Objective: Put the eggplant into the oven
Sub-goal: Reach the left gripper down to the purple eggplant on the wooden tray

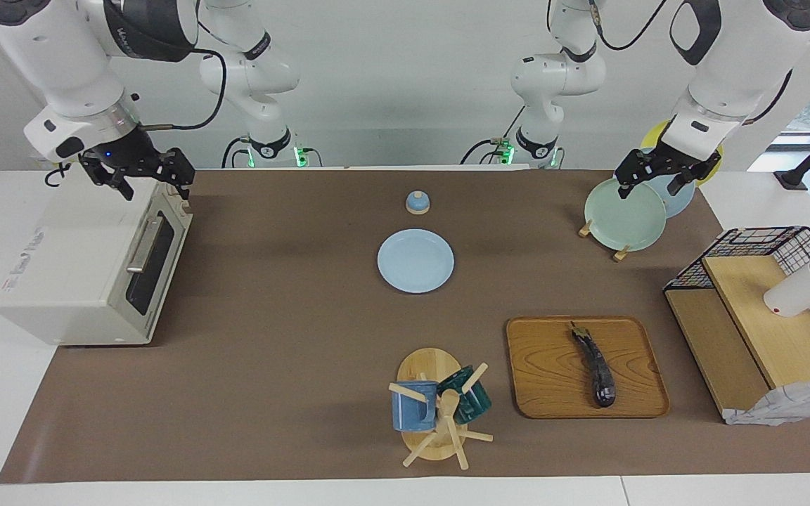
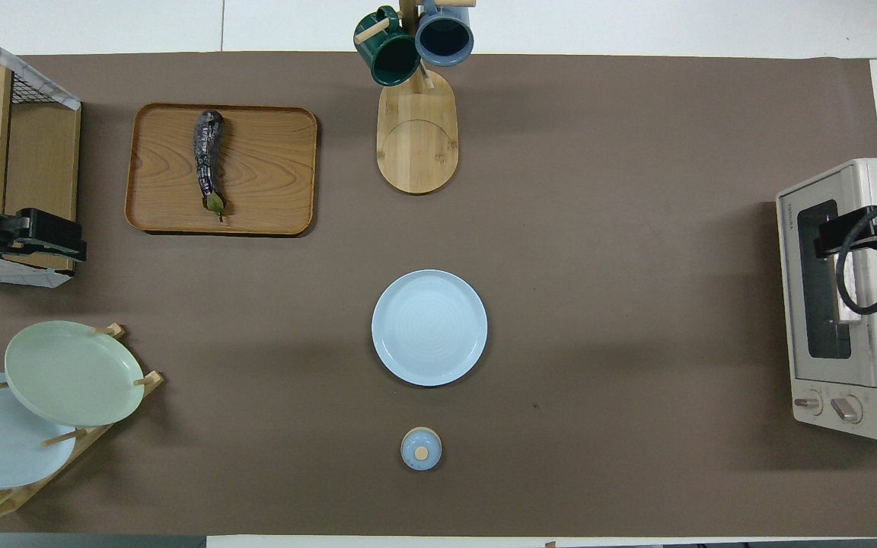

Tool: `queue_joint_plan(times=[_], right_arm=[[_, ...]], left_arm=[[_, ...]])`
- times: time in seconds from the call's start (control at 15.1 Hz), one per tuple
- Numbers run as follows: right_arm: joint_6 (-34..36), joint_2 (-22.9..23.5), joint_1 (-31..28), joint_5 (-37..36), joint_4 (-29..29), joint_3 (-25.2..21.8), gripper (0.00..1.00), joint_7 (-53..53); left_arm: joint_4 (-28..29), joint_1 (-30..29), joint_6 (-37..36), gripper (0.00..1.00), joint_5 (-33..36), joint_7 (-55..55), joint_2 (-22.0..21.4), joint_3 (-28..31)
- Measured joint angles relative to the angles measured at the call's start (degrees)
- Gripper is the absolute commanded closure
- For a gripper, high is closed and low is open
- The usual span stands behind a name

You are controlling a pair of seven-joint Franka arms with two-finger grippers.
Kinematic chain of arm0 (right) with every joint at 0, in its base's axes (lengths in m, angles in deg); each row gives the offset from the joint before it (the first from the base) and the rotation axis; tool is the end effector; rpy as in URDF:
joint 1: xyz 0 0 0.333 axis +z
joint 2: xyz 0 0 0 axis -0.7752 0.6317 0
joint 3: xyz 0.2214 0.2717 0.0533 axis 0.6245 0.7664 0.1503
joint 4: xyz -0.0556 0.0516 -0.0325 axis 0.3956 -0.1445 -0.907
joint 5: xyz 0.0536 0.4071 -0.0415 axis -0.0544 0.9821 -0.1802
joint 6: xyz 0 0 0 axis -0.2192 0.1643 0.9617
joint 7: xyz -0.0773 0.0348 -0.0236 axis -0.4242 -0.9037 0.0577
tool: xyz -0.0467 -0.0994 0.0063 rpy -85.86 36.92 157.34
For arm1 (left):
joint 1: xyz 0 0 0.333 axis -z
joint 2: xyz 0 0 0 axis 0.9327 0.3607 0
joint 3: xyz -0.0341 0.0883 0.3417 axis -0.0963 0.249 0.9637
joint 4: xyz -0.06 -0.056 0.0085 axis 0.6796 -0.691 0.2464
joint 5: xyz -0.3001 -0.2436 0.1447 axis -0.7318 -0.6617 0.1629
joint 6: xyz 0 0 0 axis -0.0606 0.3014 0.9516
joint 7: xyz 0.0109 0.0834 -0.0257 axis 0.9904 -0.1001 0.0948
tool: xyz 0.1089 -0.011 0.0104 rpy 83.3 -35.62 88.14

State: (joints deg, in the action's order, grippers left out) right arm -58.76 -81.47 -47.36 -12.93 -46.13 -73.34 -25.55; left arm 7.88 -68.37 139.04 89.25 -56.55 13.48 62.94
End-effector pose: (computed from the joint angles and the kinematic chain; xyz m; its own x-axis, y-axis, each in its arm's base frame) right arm 0.5670 -0.0376 0.6376 0.9966 0.0124 -0.0815 0.0152 -0.9993 0.0336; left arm 0.5570 -0.0485 0.6418 0.9982 -0.0218 -0.0558 -0.0223 -0.9997 -0.0080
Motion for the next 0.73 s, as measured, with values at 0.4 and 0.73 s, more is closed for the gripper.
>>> queue_joint_plan(times=[0.4,0.73], right_arm=[[0.0,0.0,0.0,0.0,0.0,0.0,0.00,0.0],[0.0,0.0,0.0,0.0,-0.1,0.0,0.00,0.0]], left_arm=[[0.0,0.0,0.0,0.00,0.0,0.0,0.0,0.0],[0.3,0.0,4.3,0.00,-0.1,0.0,0.2,-0.1]])
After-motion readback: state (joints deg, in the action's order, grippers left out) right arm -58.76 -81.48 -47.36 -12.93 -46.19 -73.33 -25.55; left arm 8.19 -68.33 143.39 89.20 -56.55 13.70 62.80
